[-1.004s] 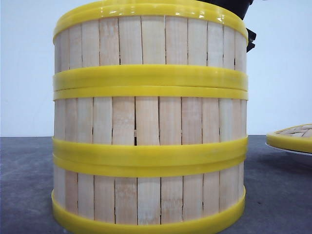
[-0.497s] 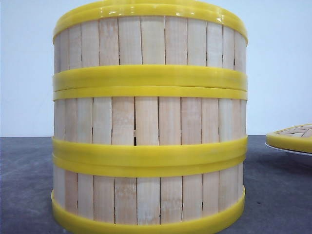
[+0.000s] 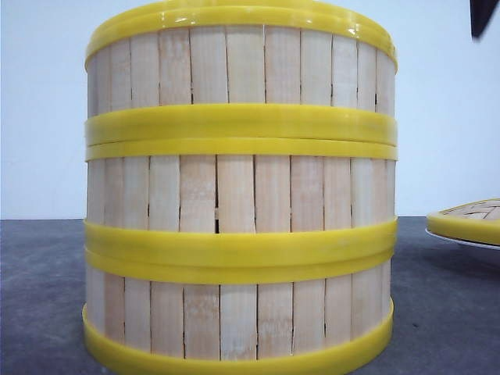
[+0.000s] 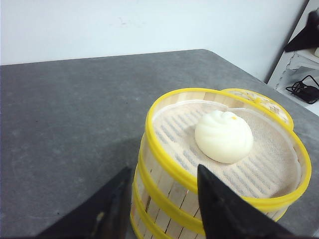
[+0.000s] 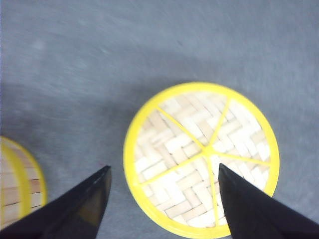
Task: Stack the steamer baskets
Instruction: 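Open the right gripper and move it to the woven lid's center hub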
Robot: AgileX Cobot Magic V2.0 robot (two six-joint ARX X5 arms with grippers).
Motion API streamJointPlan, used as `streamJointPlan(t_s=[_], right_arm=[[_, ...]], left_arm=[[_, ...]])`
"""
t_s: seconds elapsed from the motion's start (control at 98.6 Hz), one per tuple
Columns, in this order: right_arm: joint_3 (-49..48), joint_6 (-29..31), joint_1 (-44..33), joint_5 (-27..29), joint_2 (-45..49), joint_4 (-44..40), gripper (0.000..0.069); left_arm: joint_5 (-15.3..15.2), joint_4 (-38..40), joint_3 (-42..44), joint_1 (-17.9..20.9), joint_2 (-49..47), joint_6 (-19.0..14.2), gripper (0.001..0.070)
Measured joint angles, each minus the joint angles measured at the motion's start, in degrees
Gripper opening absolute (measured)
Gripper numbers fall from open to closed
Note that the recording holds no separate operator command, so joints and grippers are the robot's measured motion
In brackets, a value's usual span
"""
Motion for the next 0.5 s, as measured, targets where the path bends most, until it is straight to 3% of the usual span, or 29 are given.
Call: streamJointPlan(t_s=[0.162, 0.325, 0.497], right_arm=[[-7.9, 0.8, -4.2, -1.1, 2.6, 6.4, 0.0408], [-15.3, 2.3, -7.0, -1.1, 4.4, 14.2, 0.0350], [-16.9, 3.5, -8.6, -0.9, 7.3, 17.3, 0.0324]], left_arm=[[0.0, 0.0, 0.0, 0.0, 0.0, 0.0, 0.0239], [0.0, 0.0, 0.0, 0.0, 0.0, 0.0, 0.0239], [0.0, 0.0, 0.0, 0.0, 0.0, 0.0, 0.0239]])
